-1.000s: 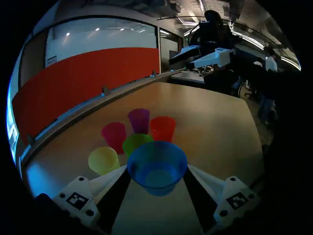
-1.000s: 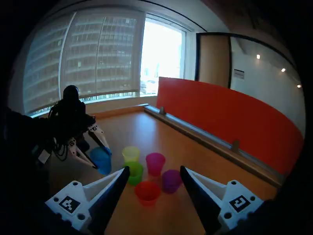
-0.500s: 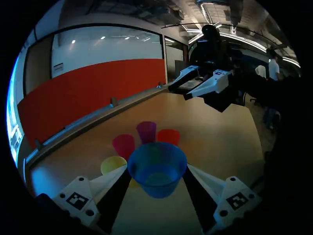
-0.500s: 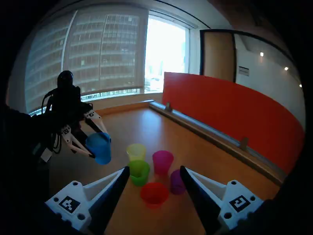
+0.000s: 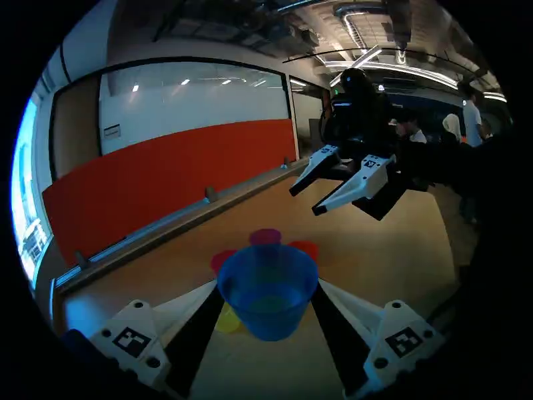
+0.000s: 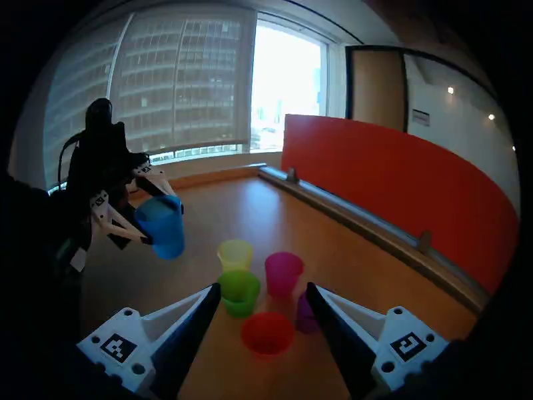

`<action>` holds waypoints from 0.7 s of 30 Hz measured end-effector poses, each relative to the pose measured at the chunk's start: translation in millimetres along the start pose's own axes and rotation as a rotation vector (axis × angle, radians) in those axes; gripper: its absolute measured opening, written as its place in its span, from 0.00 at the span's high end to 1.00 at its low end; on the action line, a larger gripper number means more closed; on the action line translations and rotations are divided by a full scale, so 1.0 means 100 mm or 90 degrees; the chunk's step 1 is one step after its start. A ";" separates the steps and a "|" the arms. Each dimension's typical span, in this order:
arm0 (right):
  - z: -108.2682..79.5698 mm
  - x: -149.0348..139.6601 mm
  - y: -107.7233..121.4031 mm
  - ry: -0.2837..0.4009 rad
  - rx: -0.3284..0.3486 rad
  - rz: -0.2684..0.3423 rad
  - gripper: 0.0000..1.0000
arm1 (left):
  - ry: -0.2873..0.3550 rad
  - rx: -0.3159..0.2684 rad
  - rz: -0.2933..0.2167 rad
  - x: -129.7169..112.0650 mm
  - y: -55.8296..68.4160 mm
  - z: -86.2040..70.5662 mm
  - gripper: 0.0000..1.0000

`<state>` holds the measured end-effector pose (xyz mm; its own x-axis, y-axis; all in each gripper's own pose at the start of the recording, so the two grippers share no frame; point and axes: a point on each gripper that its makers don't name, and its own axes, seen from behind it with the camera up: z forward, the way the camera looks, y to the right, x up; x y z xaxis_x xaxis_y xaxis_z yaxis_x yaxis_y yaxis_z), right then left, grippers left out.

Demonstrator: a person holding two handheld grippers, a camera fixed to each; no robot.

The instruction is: Pour water

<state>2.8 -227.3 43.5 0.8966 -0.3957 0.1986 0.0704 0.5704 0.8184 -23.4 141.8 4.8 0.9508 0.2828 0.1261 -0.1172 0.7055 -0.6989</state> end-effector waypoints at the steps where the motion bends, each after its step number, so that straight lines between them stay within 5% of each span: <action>1: 0.02 -0.01 0.00 -0.002 0.001 -0.001 0.01 | 0.002 0.003 0.000 0.01 -0.01 -0.01 0.14; 21: 0.44 -0.16 -0.12 -0.034 0.029 -0.024 0.01 | 0.058 0.036 -0.028 0.24 -0.14 -0.20 0.14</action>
<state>-31.9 -259.7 54.6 0.8693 -0.4542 0.1947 0.0823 0.5215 0.8493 7.3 125.7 3.1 0.9773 0.1923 0.0892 -0.0882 0.7518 -0.6535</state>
